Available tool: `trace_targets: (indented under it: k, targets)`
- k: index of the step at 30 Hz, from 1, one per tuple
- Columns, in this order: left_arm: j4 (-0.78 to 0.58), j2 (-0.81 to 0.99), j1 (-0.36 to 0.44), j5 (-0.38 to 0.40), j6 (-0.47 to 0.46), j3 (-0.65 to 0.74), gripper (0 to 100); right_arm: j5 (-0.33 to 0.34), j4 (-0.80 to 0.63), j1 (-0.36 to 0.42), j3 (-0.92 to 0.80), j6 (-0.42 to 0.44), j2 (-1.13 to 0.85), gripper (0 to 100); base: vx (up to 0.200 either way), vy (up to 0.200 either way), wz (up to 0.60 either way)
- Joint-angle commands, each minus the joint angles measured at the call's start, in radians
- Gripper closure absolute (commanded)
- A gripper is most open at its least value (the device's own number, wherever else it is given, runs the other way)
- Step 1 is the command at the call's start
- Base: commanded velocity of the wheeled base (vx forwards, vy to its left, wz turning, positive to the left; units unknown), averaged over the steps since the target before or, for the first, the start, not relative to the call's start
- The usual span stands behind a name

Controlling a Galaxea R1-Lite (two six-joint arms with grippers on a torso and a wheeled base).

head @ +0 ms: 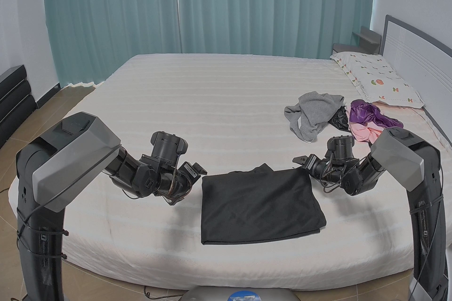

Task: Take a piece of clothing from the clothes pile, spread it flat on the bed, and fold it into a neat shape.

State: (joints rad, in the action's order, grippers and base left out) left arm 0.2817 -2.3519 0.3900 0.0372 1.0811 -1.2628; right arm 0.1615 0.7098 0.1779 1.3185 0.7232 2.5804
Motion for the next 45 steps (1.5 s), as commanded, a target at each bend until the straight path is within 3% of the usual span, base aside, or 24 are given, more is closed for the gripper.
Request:
trace_targets:
  k: [1,11,18,22,26,45]
  targets:
    - [-0.001,-0.012,0.001,0.000,0.000,-0.010,0,0.001,0.027,-0.005,-0.041,0.002,-0.039,0,0.000,0.000,0.00]
    - [0.001,-0.007,0.000,0.000,0.007,0.002,0,-0.037,0.043,-0.003,-0.176,0.005,-0.210,0,0.000,0.000,0.00]
    - [-0.001,-0.006,-0.002,0.001,0.008,0.005,0,-0.031,0.046,0.018,-0.427,0.016,-0.368,0,0.000,0.000,0.00]
    - [-0.001,-0.006,-0.002,0.003,0.008,0.005,0,-0.023,0.114,0.041,-0.506,0.078,-0.364,0,0.000,0.000,0.00]
    - [-0.003,-0.006,-0.003,0.006,0.008,0.005,0,0.000,0.194,0.041,-0.513,0.148,-0.327,0,0.000,0.000,0.00]
    - [-0.001,0.006,0.000,0.009,0.010,0.036,0,0.012,0.204,0.012,-0.527,0.151,-0.309,0,0.000,0.000,0.00]
